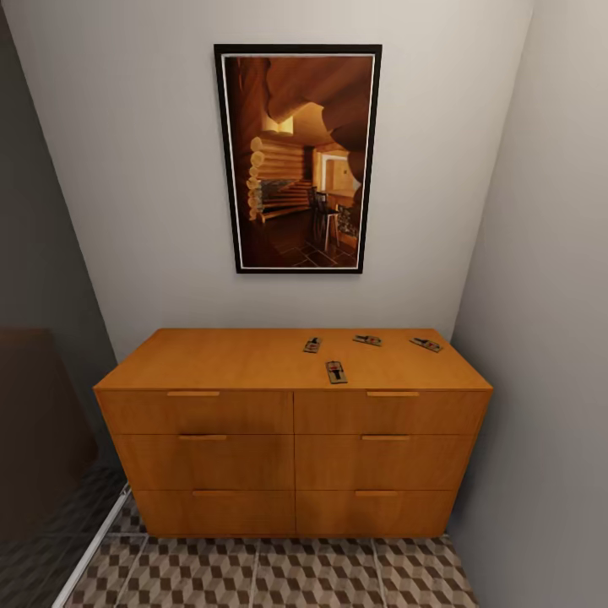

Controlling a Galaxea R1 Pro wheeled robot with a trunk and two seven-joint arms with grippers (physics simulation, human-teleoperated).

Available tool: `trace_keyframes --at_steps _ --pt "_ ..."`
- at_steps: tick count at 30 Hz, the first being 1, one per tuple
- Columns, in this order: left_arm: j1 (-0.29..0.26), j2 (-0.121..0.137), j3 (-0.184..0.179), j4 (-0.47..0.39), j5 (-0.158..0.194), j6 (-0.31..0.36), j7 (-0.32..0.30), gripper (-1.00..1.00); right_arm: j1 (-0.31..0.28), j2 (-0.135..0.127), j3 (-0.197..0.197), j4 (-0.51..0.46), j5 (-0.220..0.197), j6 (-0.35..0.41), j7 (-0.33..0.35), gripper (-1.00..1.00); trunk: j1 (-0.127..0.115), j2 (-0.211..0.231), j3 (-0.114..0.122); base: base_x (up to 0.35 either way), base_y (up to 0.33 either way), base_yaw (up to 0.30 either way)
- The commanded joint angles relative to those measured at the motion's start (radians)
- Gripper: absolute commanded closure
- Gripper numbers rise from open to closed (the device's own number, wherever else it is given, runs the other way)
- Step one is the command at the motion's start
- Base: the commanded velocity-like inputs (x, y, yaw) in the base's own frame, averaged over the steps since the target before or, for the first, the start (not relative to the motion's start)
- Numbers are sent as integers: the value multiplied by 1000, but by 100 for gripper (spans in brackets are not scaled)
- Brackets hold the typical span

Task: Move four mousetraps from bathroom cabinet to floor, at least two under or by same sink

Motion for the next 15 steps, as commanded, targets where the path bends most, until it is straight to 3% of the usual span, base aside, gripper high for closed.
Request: trace_keyframes --at_steps 1,8,15 --pt "0 0 0 0 0 -3 0 -100 0 0 0 0 0 -2 -1 -100 0 0 -1 0 0 0" --pt "0 1 4 -22 -4 -5 2 -100 0 -7 -1 -4 1 -4 -1 -100 0 0 -1 0 0 0" --pt "0 13 5 -151 -5 -1 7 -100 0 -22 -1 -62 3 -33 0 -100 0 0 -1 0 0 0"
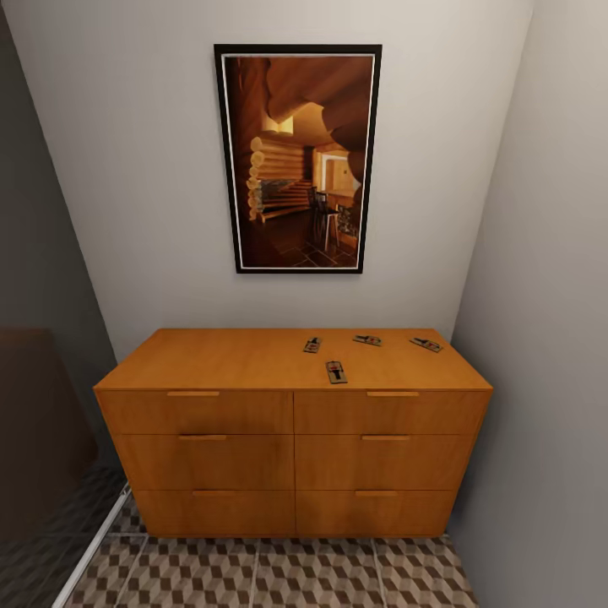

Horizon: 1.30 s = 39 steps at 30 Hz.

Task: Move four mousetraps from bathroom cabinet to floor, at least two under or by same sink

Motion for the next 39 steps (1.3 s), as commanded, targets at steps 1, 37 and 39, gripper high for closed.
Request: trace_keyframes --at_steps 1,37,39 --pt "1 2 1 -21 0 0 1 -100 0 -2 0 -14 1 -9 -1 -100 0 0 -1 0 0 0" --pt "-1 6 2 -878 -2 344 4 -100 0 -23 -3 -760 4 124 -8 -100 0 0 -1 0 0 0" --pt "-1 6 2 -899 -2 352 4 -100 0 -23 -3 -816 4 169 -9 -100 0 0 -1 0 0 0"
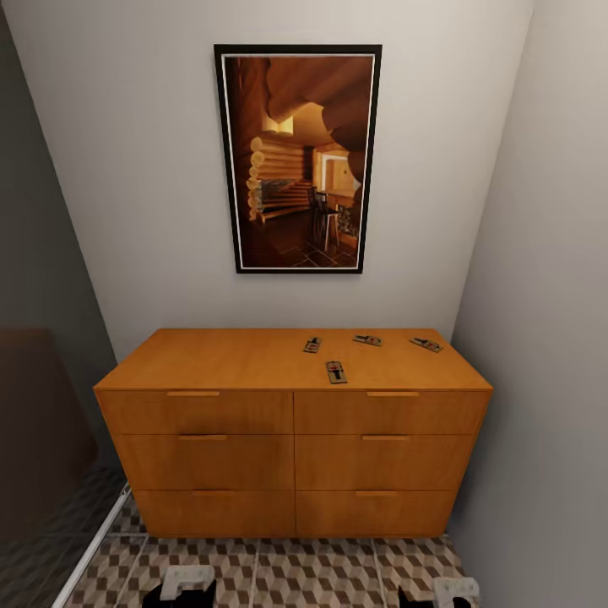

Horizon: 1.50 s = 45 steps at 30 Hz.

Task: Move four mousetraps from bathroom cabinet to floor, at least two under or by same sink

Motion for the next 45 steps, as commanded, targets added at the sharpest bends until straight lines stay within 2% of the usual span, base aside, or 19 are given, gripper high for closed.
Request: trace_keyframes --at_steps 1,3,10,15,16,23,24,26,33,34,40,43,44,45 --pt "0 -1 1 -12 0 9 1 -100 0 0 0 -30 1 24 -2 -100 0 0 -1 0 0 0" --pt "0 -1 1 -29 0 15 1 -100 0 0 0 -115 1 84 -8 -100 0 0 -1 0 0 0" --pt "0 -2 0 -12 -1 19 1 -100 0 0 0 -305 1 195 -41 -100 0 0 -1 0 0 0" --pt "0 0 0 74 -2 13 -1 -100 0 0 -1 -480 1 314 -60 -100 0 0 -1 0 0 0" --pt "0 1 0 107 -2 9 -1 -100 0 0 -1 -533 1 357 -62 -100 0 0 -1 0 0 0" --pt "0 10 -1 234 -2 -39 -3 -100 -9 0 -2 -653 1 453 -67 -100 0 0 -1 0 0 0" --pt "0 19 -1 302 0 -94 -4 -100 -33 1 -2 -671 0 469 -72 -100 0 0 -1 0 0 0" --pt "0 28 -1 374 0 -159 -4 -100 -63 1 -1 -679 0 485 -85 -100 0 0 -1 0 0 0" --pt "0 39 -1 531 0 -307 -6 -100 -153 5 -1 -686 -1 585 -134 -100 0 0 -1 0 0 0" --pt "0 41 -2 587 -1 -370 -7 -100 -213 8 0 -686 -3 628 -158 -100 0 0 -1 0 0 0" --pt "0 51 -3 650 -1 -435 -8 -100 -309 21 3 -686 -5 696 -180 -100 0 0 -1 0 0 0" --pt "0 55 -2 679 -1 -452 -9 -100 -367 54 12 -685 -5 757 -190 -100 0 0 -1 0 0 0" --pt "0 58 -3 693 -1 -460 -10 -100 -413 98 29 -684 -3 799 -213 -100 0 0 -1 0 0 0" --pt "0 60 -3 697 -1 -462 -10 -100 -431 115 40 -684 -2 810 -231 -100 0 0 -1 0 0 0"
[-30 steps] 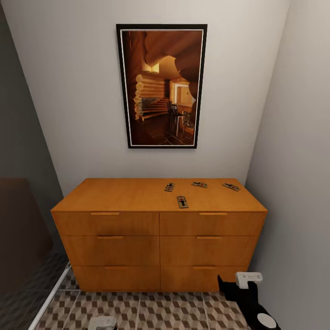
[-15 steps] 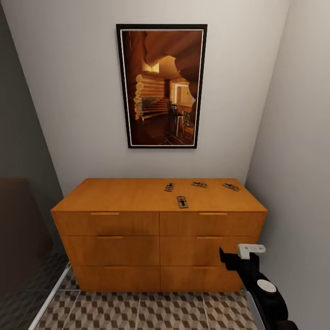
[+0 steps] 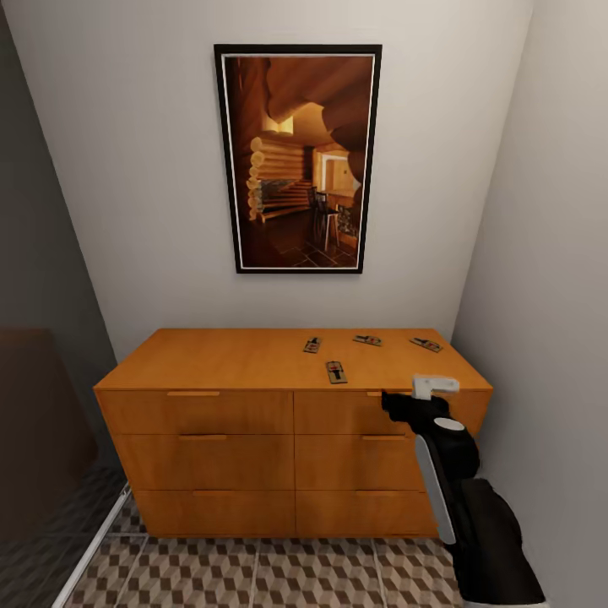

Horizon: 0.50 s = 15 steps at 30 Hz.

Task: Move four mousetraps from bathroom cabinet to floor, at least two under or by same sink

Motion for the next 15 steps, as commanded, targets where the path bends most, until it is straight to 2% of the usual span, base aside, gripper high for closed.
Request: trace_keyframes --at_steps 1,7,10,15 --pt "0 1 1 0 0 -2 0 -100 -10 7 8 -1 3 10 -16 -100 0 -1 -1 0 0 0" --pt "0 16 1 4 0 -4 -2 -100 -47 35 76 0 11 24 -88 -100 0 -1 -1 0 0 0" --pt "0 20 1 5 1 -4 -2 -100 -52 41 95 5 12 26 -102 -100 0 -1 -1 44 57 0" --pt "0 22 1 6 2 -4 -2 -100 -54 42 101 11 12 27 -105 -100 0 -1 -1 147 185 0"
